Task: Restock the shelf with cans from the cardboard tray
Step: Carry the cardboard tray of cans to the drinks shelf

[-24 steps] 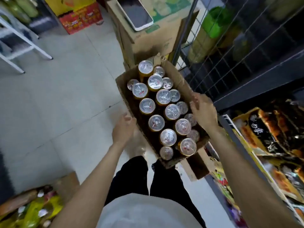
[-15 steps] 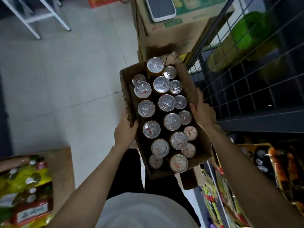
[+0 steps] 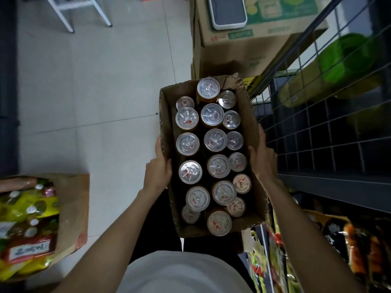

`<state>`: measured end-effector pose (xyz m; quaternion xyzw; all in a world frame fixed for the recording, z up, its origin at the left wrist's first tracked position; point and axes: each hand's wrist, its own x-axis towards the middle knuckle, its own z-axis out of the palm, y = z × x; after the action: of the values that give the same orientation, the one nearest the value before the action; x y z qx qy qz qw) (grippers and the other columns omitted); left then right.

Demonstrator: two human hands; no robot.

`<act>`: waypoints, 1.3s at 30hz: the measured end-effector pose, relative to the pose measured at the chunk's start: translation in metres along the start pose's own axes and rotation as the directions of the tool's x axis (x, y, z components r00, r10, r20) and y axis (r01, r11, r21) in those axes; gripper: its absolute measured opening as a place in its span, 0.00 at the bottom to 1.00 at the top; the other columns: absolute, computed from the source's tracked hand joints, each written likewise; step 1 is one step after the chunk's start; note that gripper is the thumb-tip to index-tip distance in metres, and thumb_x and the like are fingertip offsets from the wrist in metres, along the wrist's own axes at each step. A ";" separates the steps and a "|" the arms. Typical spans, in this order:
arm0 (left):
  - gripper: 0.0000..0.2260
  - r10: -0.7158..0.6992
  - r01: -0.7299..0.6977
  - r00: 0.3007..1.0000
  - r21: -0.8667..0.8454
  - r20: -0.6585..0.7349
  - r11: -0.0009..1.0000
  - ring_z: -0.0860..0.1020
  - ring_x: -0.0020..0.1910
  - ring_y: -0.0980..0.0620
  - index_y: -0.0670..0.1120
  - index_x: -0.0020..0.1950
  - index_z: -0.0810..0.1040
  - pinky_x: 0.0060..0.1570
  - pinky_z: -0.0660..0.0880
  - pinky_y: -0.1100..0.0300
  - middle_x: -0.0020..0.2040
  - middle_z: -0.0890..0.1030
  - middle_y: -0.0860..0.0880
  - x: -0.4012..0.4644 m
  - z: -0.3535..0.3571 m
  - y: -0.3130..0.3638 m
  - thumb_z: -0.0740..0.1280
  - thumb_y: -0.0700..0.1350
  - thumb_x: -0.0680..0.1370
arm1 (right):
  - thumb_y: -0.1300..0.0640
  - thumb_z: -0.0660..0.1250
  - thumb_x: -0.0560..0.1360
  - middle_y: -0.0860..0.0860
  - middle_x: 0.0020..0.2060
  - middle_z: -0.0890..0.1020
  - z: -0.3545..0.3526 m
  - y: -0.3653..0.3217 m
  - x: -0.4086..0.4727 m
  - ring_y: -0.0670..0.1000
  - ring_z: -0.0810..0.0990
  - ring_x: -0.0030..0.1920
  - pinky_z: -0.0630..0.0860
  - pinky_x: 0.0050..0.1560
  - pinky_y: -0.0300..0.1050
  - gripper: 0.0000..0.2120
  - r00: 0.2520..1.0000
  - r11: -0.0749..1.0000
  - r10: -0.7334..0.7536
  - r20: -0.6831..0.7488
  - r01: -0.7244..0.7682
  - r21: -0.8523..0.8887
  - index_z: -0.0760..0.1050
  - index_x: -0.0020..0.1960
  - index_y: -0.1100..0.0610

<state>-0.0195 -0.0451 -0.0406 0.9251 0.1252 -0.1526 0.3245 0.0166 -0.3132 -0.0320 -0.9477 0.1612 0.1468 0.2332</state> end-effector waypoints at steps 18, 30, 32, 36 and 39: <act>0.32 0.023 -0.021 0.998 -0.037 0.064 0.999 0.76 0.35 0.39 0.48 0.76 0.48 0.37 0.67 0.55 0.40 0.81 0.39 -0.014 -0.047 -0.016 0.61 0.36 0.77 | 0.62 0.62 0.78 0.62 0.42 0.83 -0.009 -0.025 -0.035 0.56 0.80 0.34 0.78 0.39 0.49 0.31 0.999 0.990 -0.013 0.032 0.009 0.139 0.53 0.75 0.47; 0.32 -0.055 0.058 0.997 -0.066 0.055 0.996 0.75 0.33 0.43 0.51 0.75 0.48 0.35 0.66 0.57 0.32 0.75 0.45 -0.008 -0.155 -0.110 0.60 0.35 0.75 | 0.63 0.62 0.76 0.66 0.45 0.81 0.031 -0.157 -0.068 0.68 0.79 0.44 0.70 0.39 0.51 0.29 0.979 0.979 -0.203 0.016 0.202 0.026 0.57 0.74 0.52; 0.33 -0.034 0.037 0.998 -0.059 0.057 0.998 0.75 0.35 0.41 0.51 0.74 0.49 0.36 0.67 0.56 0.33 0.75 0.44 0.005 -0.183 -0.134 0.60 0.35 0.75 | 0.63 0.63 0.76 0.63 0.52 0.81 0.044 -0.186 -0.068 0.67 0.79 0.49 0.71 0.42 0.51 0.29 0.970 0.970 -0.240 0.028 0.239 0.036 0.56 0.74 0.52; 0.32 0.010 -0.010 0.999 0.006 0.043 1.000 0.74 0.38 0.41 0.48 0.75 0.49 0.38 0.65 0.56 0.38 0.76 0.41 0.040 -0.244 -0.170 0.59 0.35 0.75 | 0.64 0.64 0.75 0.65 0.51 0.81 0.072 -0.253 -0.057 0.66 0.80 0.49 0.74 0.46 0.54 0.29 0.971 0.970 -0.238 0.025 0.236 0.065 0.58 0.73 0.56; 0.32 0.029 -0.030 0.998 0.018 0.046 0.999 0.72 0.36 0.45 0.47 0.75 0.49 0.36 0.65 0.57 0.38 0.74 0.44 0.067 -0.288 -0.189 0.59 0.35 0.75 | 0.64 0.64 0.75 0.65 0.53 0.81 0.086 -0.308 -0.044 0.67 0.79 0.52 0.74 0.48 0.53 0.29 0.977 0.976 -0.213 0.022 0.211 0.061 0.58 0.73 0.56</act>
<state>0.0374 0.2907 0.0431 0.9261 0.1025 -0.1703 0.3206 0.0746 -0.0021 0.0324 -0.9501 0.0600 0.1298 0.2773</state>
